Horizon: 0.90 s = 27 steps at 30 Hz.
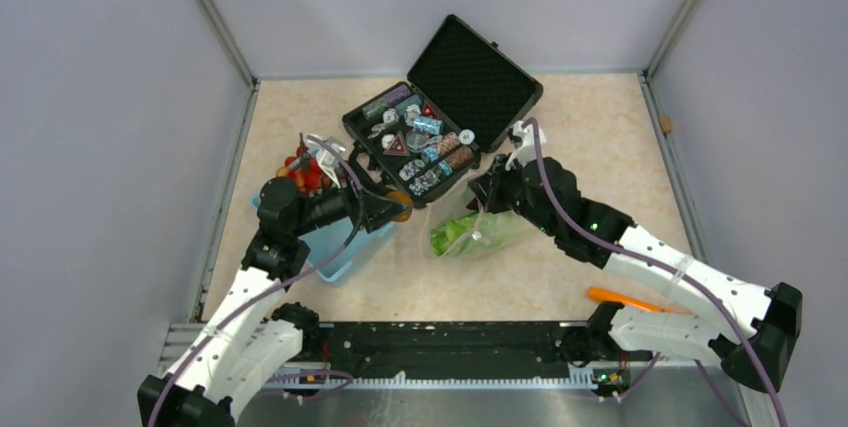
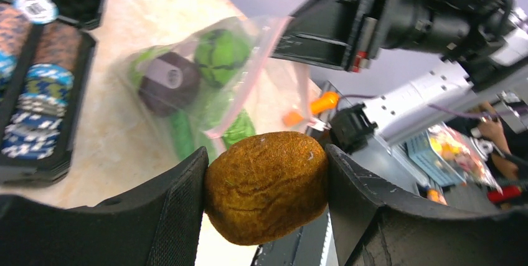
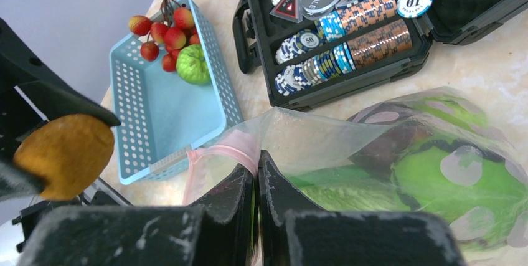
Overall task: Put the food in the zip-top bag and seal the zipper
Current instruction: Place the fake fruit in the zipper food storage bag.
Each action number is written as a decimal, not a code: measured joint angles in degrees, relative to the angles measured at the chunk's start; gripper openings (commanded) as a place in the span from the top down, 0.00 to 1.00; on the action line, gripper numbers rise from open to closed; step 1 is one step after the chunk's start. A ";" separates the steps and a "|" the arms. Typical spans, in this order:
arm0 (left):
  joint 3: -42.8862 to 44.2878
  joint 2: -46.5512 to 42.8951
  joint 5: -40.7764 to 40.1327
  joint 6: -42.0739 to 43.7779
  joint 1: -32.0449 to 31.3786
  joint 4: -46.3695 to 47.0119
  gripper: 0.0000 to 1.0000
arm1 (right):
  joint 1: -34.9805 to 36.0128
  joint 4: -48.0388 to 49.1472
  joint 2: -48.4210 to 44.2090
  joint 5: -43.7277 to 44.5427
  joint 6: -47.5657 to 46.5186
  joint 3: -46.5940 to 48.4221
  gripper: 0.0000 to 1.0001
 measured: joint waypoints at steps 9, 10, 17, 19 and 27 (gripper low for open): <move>5.62 3.39 -8.04 7.50 -16.52 -6.25 0.69 | 0.00 0.83 0.85 -0.81 0.20 0.00 0.96; 6.16 3.63 -9.70 8.11 -18.62 -5.99 0.71 | 0.00 0.83 0.87 -0.83 0.22 0.00 0.96; 6.38 8.79 -22.08 8.33 -25.66 -1.99 0.71 | 0.00 0.81 0.87 -0.90 0.39 0.00 0.96; 6.49 10.99 -23.78 7.69 -26.51 -1.79 0.71 | 0.00 0.79 0.87 -0.87 0.42 0.00 0.97; 6.78 14.51 -29.64 5.31 -28.57 0.13 0.66 | 0.00 0.74 0.85 -0.87 0.42 0.00 0.97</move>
